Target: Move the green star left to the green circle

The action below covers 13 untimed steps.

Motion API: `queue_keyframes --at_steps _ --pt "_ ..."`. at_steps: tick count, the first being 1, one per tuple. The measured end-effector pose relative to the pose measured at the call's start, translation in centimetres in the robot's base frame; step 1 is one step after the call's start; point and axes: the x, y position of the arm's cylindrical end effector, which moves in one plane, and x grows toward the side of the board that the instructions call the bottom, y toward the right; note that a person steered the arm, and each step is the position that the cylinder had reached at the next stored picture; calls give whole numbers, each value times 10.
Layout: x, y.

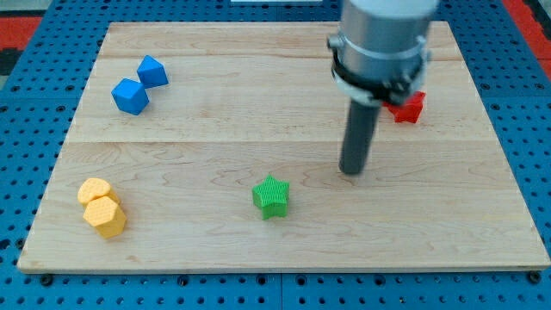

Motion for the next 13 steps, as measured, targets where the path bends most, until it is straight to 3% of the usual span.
queue_keyframes --at_steps 1,2,3,4,5,6,7,9,11,12,13 --pt "58 -38" --pt "67 -127" --pt "12 -154" --pt "6 -149" --pt "61 -145" --pt "54 -92" --pt "5 -93" --pt "15 -165" --pt "-54 -172" --pt "-66 -168" --pt "-5 -161"
